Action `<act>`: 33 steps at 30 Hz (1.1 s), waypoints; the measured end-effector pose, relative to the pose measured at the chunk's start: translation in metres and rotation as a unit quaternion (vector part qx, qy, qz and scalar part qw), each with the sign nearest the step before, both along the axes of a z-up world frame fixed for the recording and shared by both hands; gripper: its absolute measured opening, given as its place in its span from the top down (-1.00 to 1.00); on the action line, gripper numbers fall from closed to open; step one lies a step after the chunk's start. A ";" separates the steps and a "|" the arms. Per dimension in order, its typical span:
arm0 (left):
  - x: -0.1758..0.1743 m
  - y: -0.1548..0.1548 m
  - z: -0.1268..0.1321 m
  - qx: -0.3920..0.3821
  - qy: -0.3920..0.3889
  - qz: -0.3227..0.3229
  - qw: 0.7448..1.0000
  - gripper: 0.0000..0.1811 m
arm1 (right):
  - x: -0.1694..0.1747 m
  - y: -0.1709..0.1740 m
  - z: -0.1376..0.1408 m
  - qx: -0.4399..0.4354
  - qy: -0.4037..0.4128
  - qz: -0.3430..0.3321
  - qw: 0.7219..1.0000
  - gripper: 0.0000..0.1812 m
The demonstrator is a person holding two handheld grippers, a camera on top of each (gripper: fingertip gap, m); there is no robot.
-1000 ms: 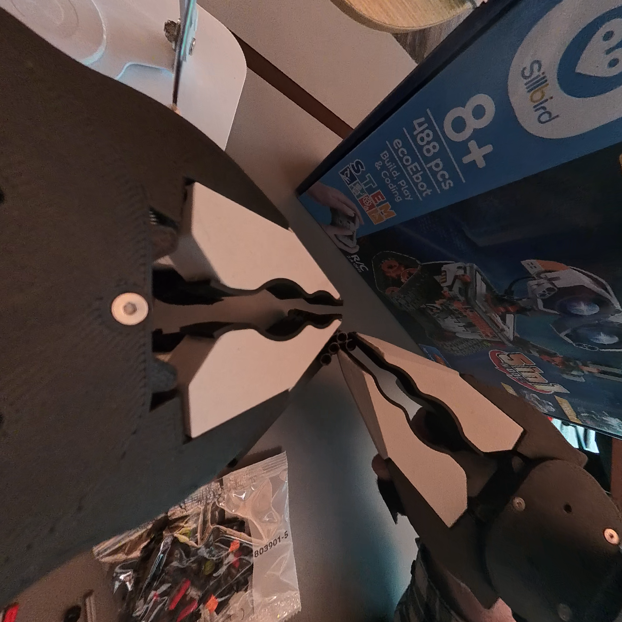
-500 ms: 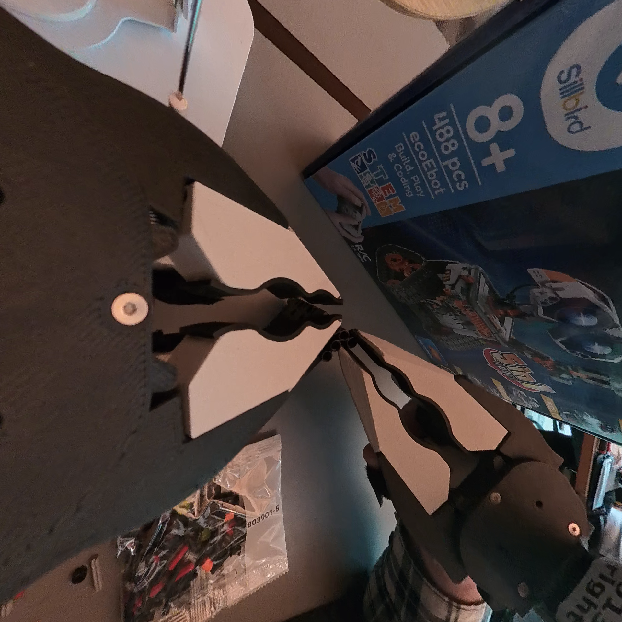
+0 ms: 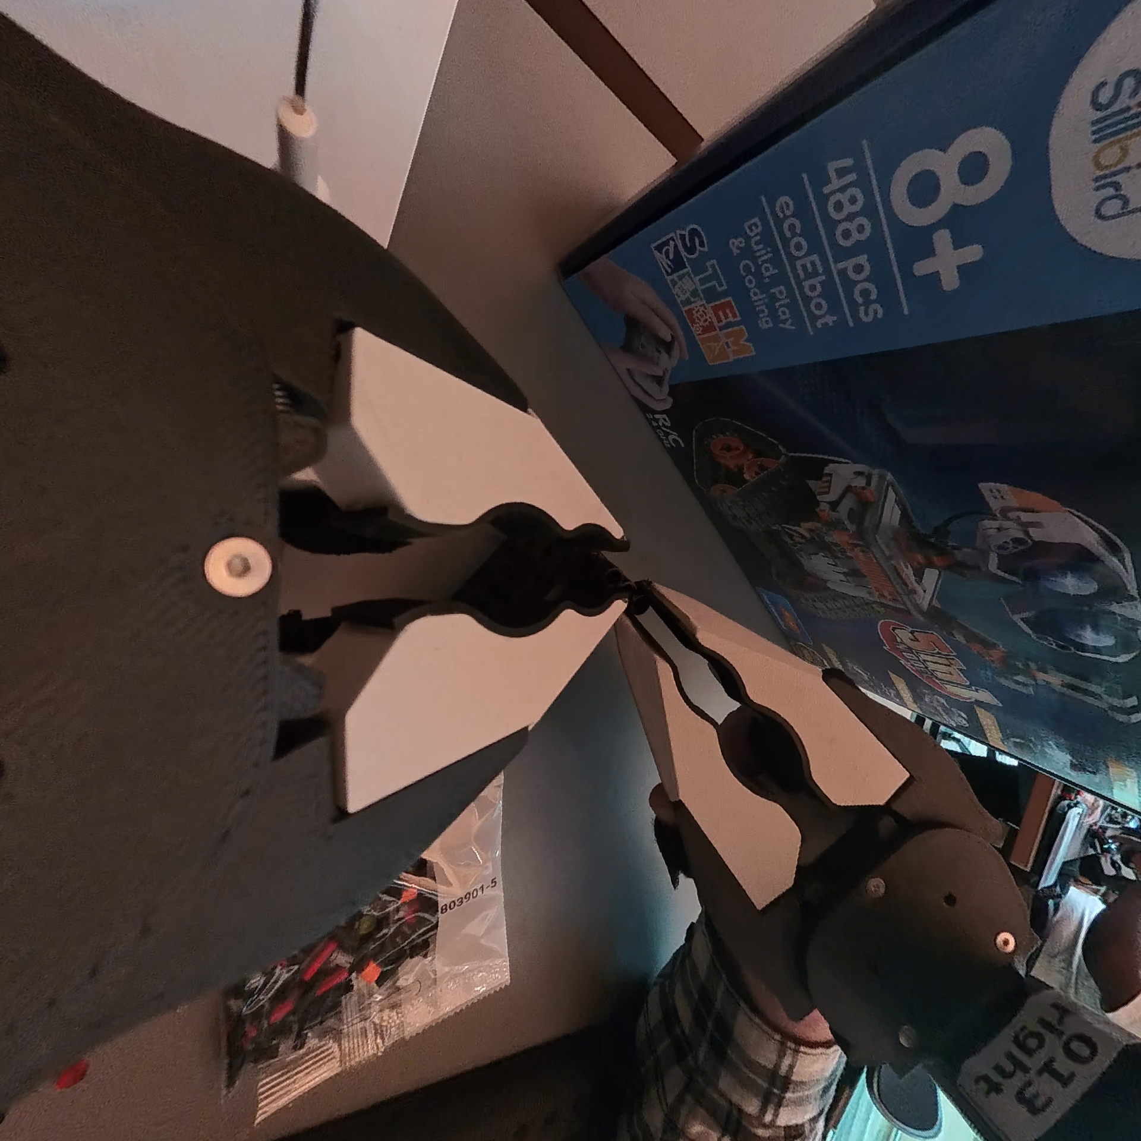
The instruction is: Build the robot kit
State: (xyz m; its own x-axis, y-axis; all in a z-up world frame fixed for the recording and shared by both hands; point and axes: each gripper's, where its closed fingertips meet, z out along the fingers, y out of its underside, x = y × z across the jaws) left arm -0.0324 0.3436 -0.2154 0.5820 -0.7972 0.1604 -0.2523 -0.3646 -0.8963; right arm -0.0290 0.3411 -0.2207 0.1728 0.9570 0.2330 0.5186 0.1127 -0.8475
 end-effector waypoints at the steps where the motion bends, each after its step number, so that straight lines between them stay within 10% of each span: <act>1: 0.000 0.000 0.000 -0.001 0.000 0.000 1.000 0.89 | 0.000 0.000 0.000 0.000 -0.001 0.000 1.000 0.94; 28: -0.015 0.000 0.006 -0.027 0.005 0.017 0.999 0.86 | 0.001 0.000 0.000 -0.002 -0.002 0.002 1.000 0.94; 33: -0.011 -0.016 -0.014 -0.071 0.053 -0.019 0.996 0.61 | 0.000 0.000 0.000 -0.002 -0.004 0.003 1.000 0.95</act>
